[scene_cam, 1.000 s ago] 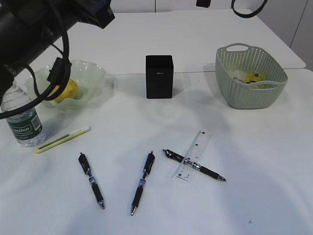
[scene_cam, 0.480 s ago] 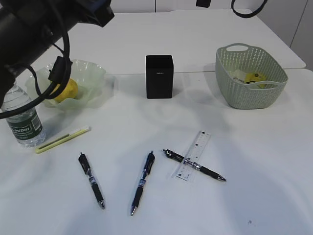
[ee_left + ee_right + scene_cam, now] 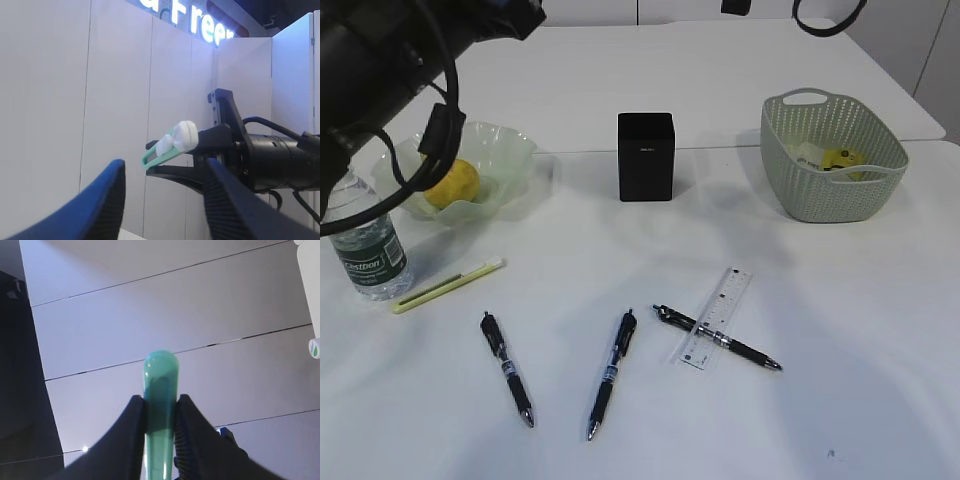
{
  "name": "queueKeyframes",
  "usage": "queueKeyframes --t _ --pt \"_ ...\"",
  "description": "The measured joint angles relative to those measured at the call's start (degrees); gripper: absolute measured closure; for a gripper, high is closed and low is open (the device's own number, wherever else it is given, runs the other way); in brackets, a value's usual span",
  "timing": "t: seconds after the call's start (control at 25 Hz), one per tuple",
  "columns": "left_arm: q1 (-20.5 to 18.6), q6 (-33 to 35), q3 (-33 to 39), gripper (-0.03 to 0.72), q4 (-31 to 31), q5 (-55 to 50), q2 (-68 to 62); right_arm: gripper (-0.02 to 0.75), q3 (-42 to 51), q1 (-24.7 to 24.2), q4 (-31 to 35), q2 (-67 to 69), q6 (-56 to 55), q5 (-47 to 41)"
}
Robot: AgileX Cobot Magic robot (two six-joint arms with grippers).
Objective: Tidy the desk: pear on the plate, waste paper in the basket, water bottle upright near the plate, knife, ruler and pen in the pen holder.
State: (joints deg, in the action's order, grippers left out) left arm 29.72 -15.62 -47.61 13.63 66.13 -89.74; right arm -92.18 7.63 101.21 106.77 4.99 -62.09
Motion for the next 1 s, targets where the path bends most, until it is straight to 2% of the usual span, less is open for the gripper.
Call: queueKeyframes --t 0.44,1.0 --pt "2.63 -1.18 -3.58 0.318 -0.1 0.14 -1.56 0.573 0.0 0.0 0.0 0.0 -0.11 0.13" --pt "2.74 -1.18 -6.43 0.317 -1.14 0.18 -2.42 0.573 0.0 0.0 0.0 0.0 -0.11 0.13"
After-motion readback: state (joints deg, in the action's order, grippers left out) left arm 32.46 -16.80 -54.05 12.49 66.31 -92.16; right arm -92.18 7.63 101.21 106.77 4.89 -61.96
